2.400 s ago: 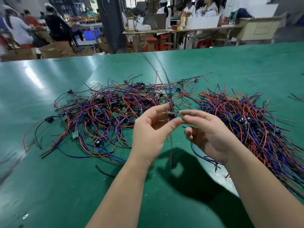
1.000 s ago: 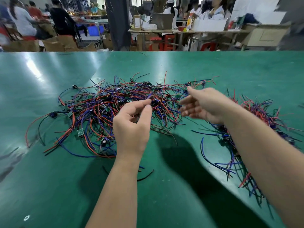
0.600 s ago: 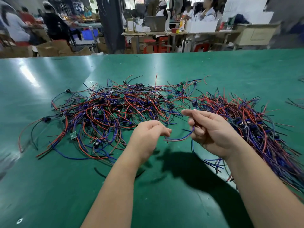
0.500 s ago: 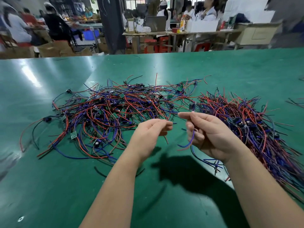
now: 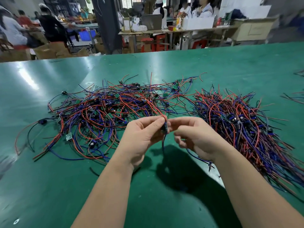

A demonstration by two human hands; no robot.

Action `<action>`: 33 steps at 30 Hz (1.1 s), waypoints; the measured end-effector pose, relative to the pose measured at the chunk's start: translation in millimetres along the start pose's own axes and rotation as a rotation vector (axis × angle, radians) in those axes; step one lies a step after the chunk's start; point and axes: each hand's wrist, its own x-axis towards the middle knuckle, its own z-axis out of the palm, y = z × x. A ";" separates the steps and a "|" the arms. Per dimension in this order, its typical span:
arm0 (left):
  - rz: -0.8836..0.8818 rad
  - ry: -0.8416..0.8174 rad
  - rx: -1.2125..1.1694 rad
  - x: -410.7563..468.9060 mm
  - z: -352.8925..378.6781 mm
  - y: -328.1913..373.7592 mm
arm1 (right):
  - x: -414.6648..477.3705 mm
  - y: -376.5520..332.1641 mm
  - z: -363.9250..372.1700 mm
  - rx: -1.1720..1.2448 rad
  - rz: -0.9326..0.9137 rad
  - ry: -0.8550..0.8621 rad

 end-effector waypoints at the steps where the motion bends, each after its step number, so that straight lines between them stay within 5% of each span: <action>1: -0.020 -0.014 0.092 -0.9 -0.2 -2.3 | 1.9 -0.6 -1.2 0.092 -0.013 0.036; 12: -0.146 -0.049 0.312 -2.4 -4.3 -10.4 | 4.9 8.4 -9.9 0.052 0.111 -0.028; 17: -0.169 -0.100 0.282 -5.2 -2.7 -9.2 | 6.7 5.8 -10.6 0.016 0.042 0.147; 28: -0.289 -0.670 0.502 -20.5 -2.4 -1.8 | 6.0 -13.9 -29.0 0.427 -0.153 0.533; 31: -0.195 -0.680 0.449 -23.0 -3.2 2.1 | 4.5 -16.1 -28.0 0.544 -0.177 0.474; 33: -0.093 -0.547 0.301 -21.3 -2.2 7.3 | 3.5 -17.4 -27.9 0.614 -0.174 0.427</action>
